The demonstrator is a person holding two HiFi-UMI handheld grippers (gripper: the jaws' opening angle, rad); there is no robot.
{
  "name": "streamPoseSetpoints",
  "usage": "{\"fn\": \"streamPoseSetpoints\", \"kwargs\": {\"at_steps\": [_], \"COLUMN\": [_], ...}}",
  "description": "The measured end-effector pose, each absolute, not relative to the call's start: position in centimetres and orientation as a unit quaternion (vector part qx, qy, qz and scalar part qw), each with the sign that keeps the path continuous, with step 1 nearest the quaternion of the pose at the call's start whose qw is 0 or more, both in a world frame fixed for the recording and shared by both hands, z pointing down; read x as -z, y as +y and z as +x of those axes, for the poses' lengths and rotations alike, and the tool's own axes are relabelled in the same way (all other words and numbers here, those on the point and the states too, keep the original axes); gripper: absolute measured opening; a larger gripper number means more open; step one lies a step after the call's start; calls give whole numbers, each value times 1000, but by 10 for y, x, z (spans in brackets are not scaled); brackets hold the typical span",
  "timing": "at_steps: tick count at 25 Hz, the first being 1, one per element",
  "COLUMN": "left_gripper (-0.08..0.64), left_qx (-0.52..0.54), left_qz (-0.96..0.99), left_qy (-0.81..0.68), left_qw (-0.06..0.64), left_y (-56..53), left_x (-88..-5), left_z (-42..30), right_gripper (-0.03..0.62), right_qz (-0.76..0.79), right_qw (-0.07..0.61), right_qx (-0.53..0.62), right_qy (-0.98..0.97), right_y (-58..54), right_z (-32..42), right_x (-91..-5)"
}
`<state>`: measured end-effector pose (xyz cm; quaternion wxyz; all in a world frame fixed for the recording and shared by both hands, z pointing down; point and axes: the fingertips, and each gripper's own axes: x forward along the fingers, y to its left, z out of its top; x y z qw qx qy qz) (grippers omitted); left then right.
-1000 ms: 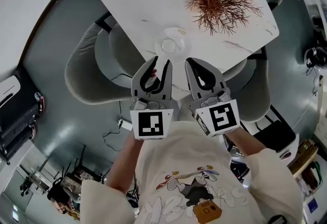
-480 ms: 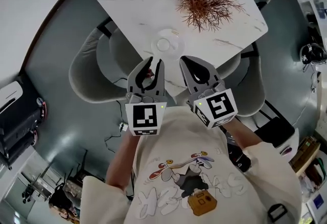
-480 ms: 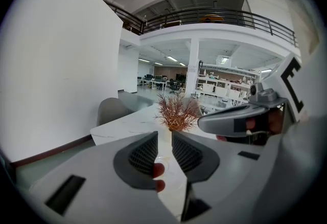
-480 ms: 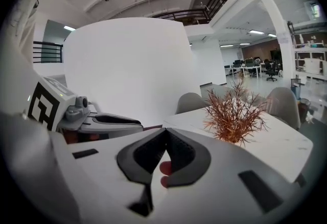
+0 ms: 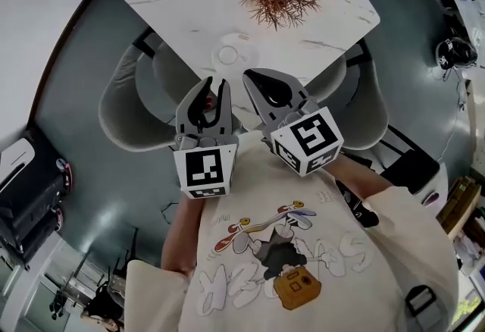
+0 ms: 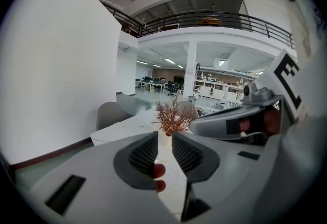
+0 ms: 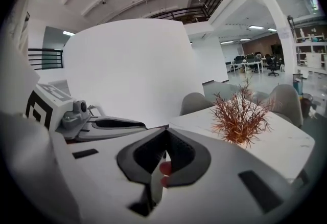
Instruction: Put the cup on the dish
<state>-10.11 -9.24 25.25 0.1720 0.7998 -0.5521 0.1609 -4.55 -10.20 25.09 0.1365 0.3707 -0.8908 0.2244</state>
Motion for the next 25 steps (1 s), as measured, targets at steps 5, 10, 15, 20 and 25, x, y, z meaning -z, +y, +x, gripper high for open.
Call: {"fn": "streamPoseSetpoints", "kwargs": {"at_steps": [5, 10, 15, 20, 25], "left_gripper": [5, 5, 5, 4, 5], "left_qx": [-163, -154, -130, -143, -147], "left_qz": [786, 795, 804, 815, 818], "left_qy": [-566, -565, -553, -536, -527], "left_qw": [189, 158, 174, 168, 179], "left_y": [-92, -98, -110, -117, -117], "left_x": [-252, -230, -211, -209, -216], "left_z": [-114, -115, -112, -105, -104], "right_gripper": [5, 5, 5, 5, 5], "right_qz": [395, 442, 455, 457, 463], "right_qw": [141, 113, 135, 151, 147], "right_qx": [-186, -163, -104, -80, -86], "right_qy": [-889, -875, -874, -873, -870], "right_y": [-102, -117, -117, -118, -118], "right_z": [-49, -42, -44, -45, -43], "right_x": [-233, -209, -193, -186, -188]}}
